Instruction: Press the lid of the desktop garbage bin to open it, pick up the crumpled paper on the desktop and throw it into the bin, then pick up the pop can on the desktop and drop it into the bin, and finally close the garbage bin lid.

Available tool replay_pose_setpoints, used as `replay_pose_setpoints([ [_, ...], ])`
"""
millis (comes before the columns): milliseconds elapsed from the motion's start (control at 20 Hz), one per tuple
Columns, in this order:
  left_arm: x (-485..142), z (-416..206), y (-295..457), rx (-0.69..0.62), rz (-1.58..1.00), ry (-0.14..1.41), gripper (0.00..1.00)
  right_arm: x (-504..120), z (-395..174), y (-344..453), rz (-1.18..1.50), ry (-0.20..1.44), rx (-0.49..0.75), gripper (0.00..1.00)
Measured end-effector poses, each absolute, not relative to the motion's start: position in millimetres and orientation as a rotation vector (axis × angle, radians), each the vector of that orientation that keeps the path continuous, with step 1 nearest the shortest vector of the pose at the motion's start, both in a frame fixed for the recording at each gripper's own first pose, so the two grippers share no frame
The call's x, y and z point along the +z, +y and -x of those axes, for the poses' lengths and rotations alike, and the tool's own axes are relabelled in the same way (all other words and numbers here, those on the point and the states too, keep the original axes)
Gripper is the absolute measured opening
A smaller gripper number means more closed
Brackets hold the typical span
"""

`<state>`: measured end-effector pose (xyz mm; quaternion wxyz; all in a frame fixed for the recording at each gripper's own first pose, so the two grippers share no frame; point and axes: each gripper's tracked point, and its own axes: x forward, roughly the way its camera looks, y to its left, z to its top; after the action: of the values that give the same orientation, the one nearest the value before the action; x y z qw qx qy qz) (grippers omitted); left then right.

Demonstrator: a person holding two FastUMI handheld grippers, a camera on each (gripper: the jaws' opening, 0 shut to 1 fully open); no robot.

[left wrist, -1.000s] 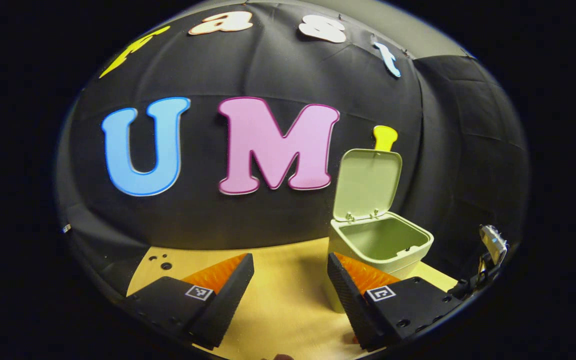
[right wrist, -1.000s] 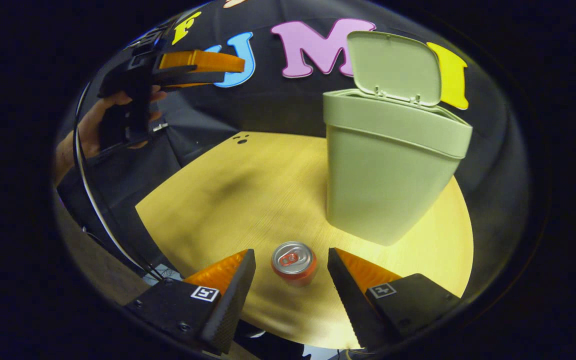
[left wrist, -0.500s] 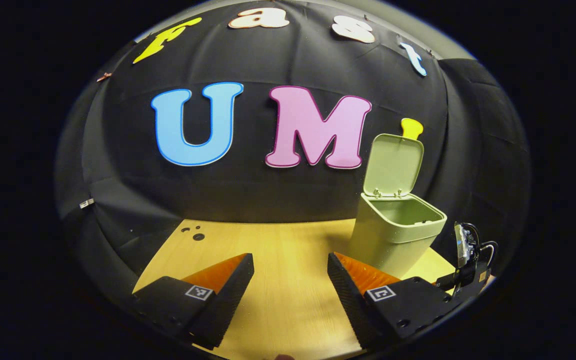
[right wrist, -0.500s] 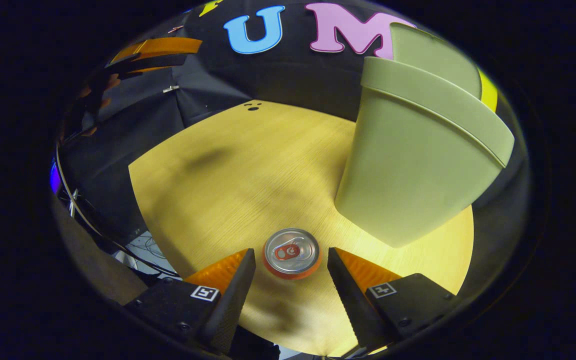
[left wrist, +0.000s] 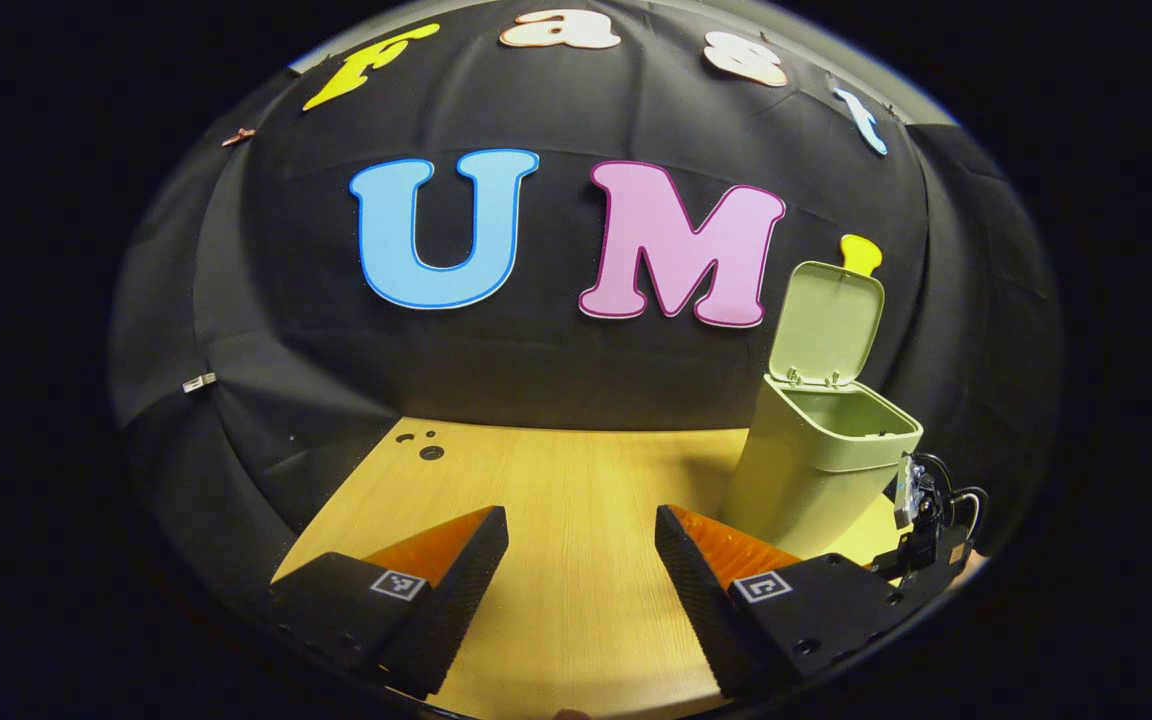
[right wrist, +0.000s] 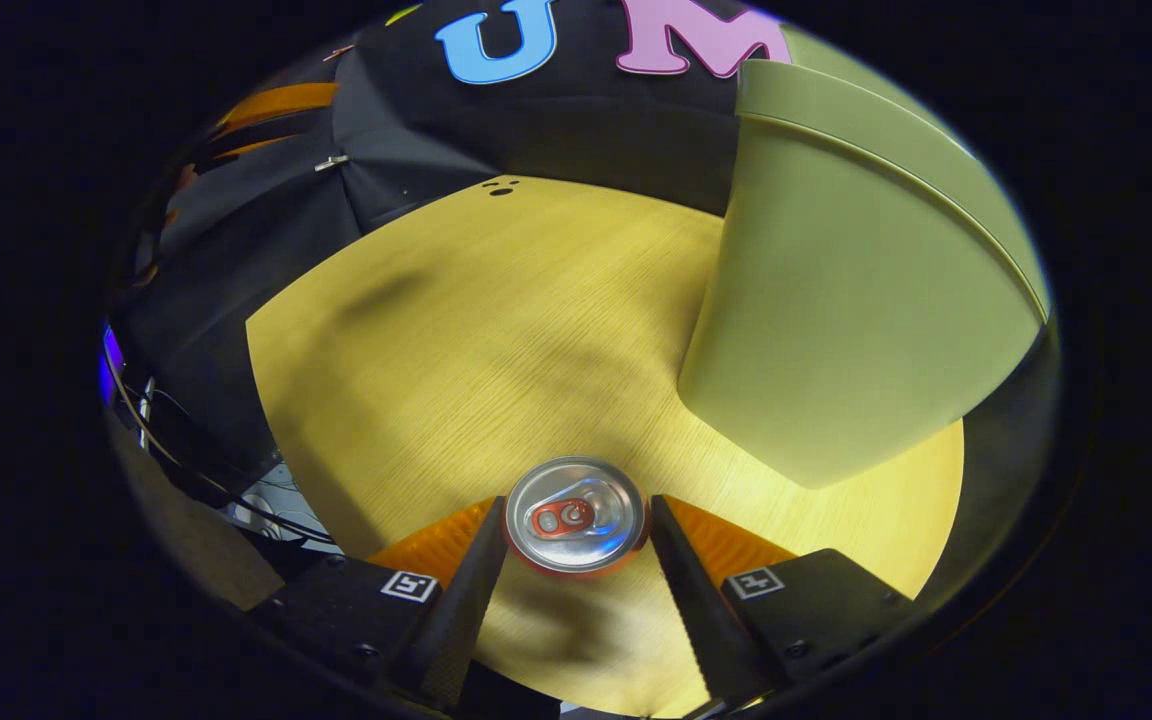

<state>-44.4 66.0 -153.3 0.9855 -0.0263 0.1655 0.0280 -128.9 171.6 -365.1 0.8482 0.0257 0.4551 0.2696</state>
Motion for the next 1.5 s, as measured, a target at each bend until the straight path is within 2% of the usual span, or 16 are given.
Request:
replay_pose_setpoints([
  [50, -154.2, 43.8, 66.7, 0.057, 0.054, 0.336, 0.95, -365.1, 129.2, 171.9, -0.059, 0.959, 0.566, 0.85],
  [500, -156.1, 33.0, 63.4, 0.031, 0.049, 0.343, 0.95, -329.1, 121.1, 161.6, -0.096, 0.900, 0.554, 0.84],
  [1050, -158.5, 29.9, 45.4, -0.017, 0.035, 0.346, 0.95, -207.5, 80.3, 136.1, -0.147, 0.678, 0.550, 0.84],
  [1500, -158.9, 28.8, 35.9, -0.033, 0.037, 0.350, 0.95, -125.6, 29.9, 102.9, -0.280, 0.493, 0.459, 0.84],
])
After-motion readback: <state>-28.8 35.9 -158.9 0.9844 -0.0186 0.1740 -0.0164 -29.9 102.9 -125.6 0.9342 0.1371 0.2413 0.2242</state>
